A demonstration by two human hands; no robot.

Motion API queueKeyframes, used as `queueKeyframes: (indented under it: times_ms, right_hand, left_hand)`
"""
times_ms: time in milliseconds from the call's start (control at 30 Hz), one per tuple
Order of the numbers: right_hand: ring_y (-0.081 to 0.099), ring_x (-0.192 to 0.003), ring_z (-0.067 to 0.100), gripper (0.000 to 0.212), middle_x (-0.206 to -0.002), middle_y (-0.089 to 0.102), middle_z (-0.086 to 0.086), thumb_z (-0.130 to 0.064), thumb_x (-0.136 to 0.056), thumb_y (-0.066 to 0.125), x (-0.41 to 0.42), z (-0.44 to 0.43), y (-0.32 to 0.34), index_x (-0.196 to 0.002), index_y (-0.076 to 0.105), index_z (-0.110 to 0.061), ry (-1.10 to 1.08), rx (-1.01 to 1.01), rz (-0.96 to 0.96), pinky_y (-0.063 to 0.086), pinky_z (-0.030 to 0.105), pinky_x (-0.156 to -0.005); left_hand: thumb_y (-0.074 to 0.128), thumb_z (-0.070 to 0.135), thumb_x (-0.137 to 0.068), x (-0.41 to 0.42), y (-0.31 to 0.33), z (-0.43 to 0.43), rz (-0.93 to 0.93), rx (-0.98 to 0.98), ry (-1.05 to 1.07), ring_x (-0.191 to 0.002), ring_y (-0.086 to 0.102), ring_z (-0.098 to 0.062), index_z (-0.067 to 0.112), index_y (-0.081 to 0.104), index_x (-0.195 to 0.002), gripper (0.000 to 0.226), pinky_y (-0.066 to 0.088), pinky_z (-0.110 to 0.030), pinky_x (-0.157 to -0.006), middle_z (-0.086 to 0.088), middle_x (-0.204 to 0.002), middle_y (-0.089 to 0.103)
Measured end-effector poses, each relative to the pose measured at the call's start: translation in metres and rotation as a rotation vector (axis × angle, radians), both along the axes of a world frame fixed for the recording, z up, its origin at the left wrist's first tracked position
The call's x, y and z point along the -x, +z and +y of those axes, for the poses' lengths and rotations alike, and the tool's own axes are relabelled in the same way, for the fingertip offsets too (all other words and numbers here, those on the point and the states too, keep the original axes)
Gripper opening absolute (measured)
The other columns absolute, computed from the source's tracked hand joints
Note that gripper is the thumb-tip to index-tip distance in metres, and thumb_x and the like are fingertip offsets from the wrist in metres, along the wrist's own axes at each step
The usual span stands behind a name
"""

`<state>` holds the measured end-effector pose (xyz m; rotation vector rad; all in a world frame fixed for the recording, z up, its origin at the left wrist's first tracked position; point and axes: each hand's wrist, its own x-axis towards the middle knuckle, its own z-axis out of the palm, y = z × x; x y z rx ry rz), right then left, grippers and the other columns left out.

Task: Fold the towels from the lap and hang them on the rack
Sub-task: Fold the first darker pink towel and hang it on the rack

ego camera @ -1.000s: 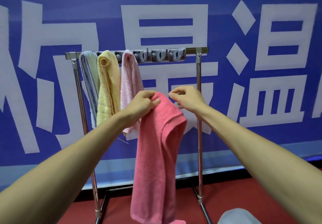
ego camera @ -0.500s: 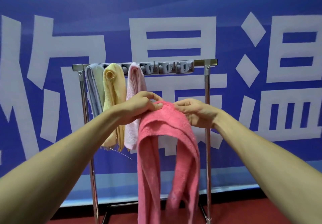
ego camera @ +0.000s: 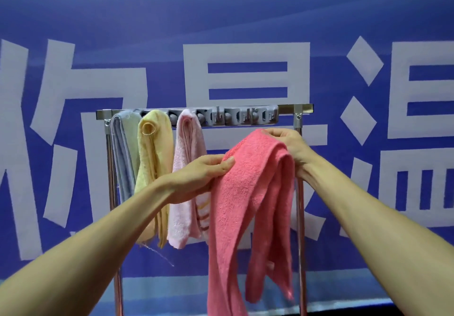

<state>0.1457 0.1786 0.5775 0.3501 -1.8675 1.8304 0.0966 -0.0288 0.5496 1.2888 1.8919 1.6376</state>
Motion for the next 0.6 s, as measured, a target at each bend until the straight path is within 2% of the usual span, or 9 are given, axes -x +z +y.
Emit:
queueKeyframes:
  times_ms: [67, 133, 200, 267, 333, 400, 467, 533, 600]
  right_hand:
    - [0.064, -0.071, 0.021, 0.006, -0.075, 0.071, 0.007, -0.008, -0.086, 0.066, 0.014, -0.001, 0.014, -0.089, 0.069, -0.005, -0.066, -0.005, 0.011, 0.053, 0.029, -0.064]
    - [0.057, -0.078, 0.025, 0.003, -0.077, 0.069, 0.011, -0.007, -0.084, 0.068, 0.031, -0.005, 0.027, -0.085, 0.071, -0.005, -0.116, 0.016, 0.027, 0.046, 0.032, -0.066]
    - [0.056, -0.062, 0.015, 0.007, -0.059, 0.065, 0.003, -0.006, -0.086, 0.065, 0.049, -0.009, 0.039, -0.081, 0.069, -0.004, -0.171, 0.025, 0.046, 0.041, 0.021, -0.054]
    - [0.046, -0.041, 0.003, 0.013, -0.044, 0.056, -0.006, -0.012, -0.088, 0.066, 0.064, -0.013, 0.05, -0.076, 0.067, -0.006, -0.268, -0.03, 0.068, 0.036, 0.014, -0.041]
    - [0.045, -0.047, 0.005, 0.022, -0.052, 0.058, -0.002, -0.022, -0.085, 0.071, 0.08, -0.018, 0.06, -0.067, 0.066, -0.009, -0.36, -0.109, 0.091, 0.039, 0.018, -0.047]
    - [0.05, -0.057, 0.011, 0.027, -0.062, 0.061, 0.002, -0.03, -0.08, 0.074, 0.094, -0.022, 0.071, -0.061, 0.067, -0.013, -0.492, -0.171, 0.107, 0.046, 0.027, -0.055]
    - [0.052, -0.062, 0.019, 0.032, -0.058, 0.057, 0.002, -0.031, -0.079, 0.071, 0.103, -0.025, 0.084, -0.053, 0.063, -0.015, -0.648, -0.236, 0.108, 0.05, 0.035, -0.059]
    - [0.047, -0.067, 0.024, 0.035, -0.055, 0.049, 0.004, -0.023, -0.082, 0.063, 0.108, -0.026, 0.095, -0.05, 0.057, -0.013, -0.739, -0.331, 0.119, 0.044, 0.037, -0.058]
    - [0.047, -0.069, 0.029, 0.033, -0.058, 0.046, 0.007, -0.016, -0.084, 0.056, 0.113, -0.027, 0.101, -0.052, 0.055, -0.012, -0.804, -0.442, 0.121, 0.035, 0.032, -0.059]
  left_hand:
    - [0.048, 0.031, -0.092, 0.014, 0.012, 0.007, 0.032, -0.032, 0.052, -0.089, 0.063, -0.012, 0.005, 0.059, -0.122, 0.041, 0.053, -0.022, -0.077, -0.001, -0.099, 0.068]
    - [0.044, 0.029, -0.098, 0.03, 0.024, 0.014, 0.067, -0.077, 0.127, -0.083, 0.062, -0.01, 0.006, 0.062, -0.117, 0.034, 0.053, -0.021, -0.073, 0.001, -0.093, 0.069]
    - [0.041, 0.028, -0.1, 0.044, 0.038, 0.019, 0.077, -0.141, 0.191, -0.074, 0.062, -0.006, 0.01, 0.065, -0.107, 0.031, 0.051, -0.017, -0.066, 0.005, -0.084, 0.069]
    - [0.041, 0.026, -0.101, 0.058, 0.056, 0.021, 0.058, -0.222, 0.266, -0.063, 0.061, -0.004, 0.014, 0.065, -0.095, 0.028, 0.049, -0.016, -0.058, 0.008, -0.07, 0.068]
    - [0.043, 0.026, -0.101, 0.07, 0.075, 0.022, 0.052, -0.298, 0.364, -0.057, 0.057, -0.007, 0.014, 0.064, -0.087, 0.028, 0.047, -0.02, -0.055, 0.009, -0.057, 0.064]
    - [0.041, 0.031, -0.102, 0.081, 0.096, 0.023, 0.155, -0.263, 0.428, -0.057, 0.057, -0.009, 0.013, 0.067, -0.093, 0.033, 0.049, -0.019, -0.054, 0.007, -0.059, 0.065]
    - [0.037, 0.032, -0.103, 0.086, 0.116, 0.022, 0.299, -0.205, 0.464, -0.058, 0.059, -0.008, 0.015, 0.069, -0.091, 0.037, 0.049, -0.018, -0.052, 0.01, -0.059, 0.066]
    - [0.034, 0.031, -0.104, 0.089, 0.134, 0.019, 0.465, -0.137, 0.506, -0.054, 0.057, -0.003, 0.019, 0.066, -0.086, 0.039, 0.046, -0.015, -0.049, 0.015, -0.053, 0.061]
    - [0.033, 0.034, -0.103, 0.096, 0.148, 0.015, 0.689, -0.014, 0.622, -0.065, 0.054, -0.008, 0.021, 0.061, -0.08, 0.039, 0.042, -0.021, -0.059, 0.014, -0.063, 0.057]
